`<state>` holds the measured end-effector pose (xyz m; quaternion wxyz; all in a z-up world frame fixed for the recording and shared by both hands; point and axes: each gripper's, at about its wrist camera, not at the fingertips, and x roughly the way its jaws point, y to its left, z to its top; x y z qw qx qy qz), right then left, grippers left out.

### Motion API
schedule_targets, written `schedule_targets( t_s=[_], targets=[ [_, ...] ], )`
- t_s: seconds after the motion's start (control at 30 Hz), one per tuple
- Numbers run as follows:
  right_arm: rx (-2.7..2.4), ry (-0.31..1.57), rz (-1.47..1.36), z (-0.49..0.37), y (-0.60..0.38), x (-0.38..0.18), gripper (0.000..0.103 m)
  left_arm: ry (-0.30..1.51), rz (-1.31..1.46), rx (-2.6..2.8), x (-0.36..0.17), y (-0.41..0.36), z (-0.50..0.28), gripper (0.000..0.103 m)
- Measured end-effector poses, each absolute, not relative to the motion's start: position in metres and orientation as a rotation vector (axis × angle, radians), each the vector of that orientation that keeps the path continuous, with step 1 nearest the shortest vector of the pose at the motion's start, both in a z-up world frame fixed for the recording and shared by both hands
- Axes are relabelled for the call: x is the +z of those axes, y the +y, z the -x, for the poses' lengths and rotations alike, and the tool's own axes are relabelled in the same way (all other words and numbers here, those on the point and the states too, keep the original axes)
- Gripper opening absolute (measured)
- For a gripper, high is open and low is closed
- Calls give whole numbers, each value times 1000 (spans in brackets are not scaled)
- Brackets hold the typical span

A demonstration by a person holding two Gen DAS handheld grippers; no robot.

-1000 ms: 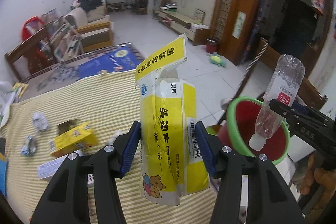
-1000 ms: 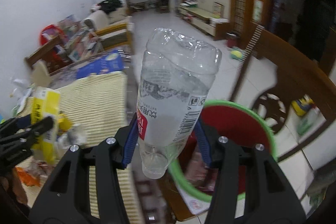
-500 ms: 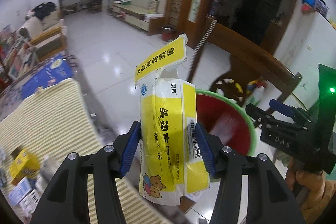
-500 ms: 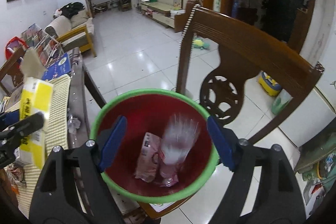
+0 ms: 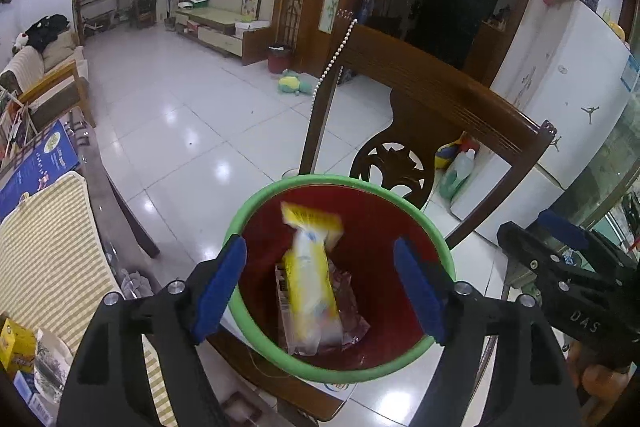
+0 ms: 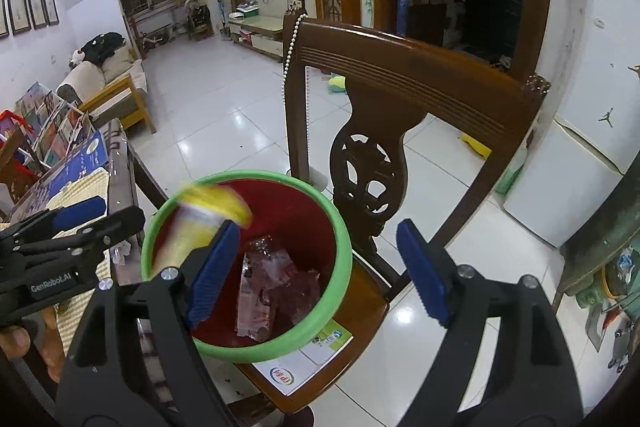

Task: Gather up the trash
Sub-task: 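Open the left tool over the bucket while the right tool releases the bottle, then grasp the orange bag with the left tool while the right tool grasps crumpled paper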

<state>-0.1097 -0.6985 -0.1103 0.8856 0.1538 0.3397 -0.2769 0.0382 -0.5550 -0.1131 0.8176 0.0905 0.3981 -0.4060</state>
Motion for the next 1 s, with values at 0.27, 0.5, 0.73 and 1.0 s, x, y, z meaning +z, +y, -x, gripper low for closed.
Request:
schedule_targets(
  t_s=[0.27,0.5,0.73,1.0],
  targets=[
    [-493,693,-289,96,-668,-102,82,859,-128,-750,-108,-497,-42,73],
    [-331,714,-227,57,-614,-102,82,866,-55,-546,-116,-405,-49,73],
    [-136,753,-153,17,-538,-103,82,911,28,-269,-137,-283,-44,73],
    [55,838,-122,-8,-448,-119,82,982,-45,-130,-160,-157,-9,74]
  ],
)
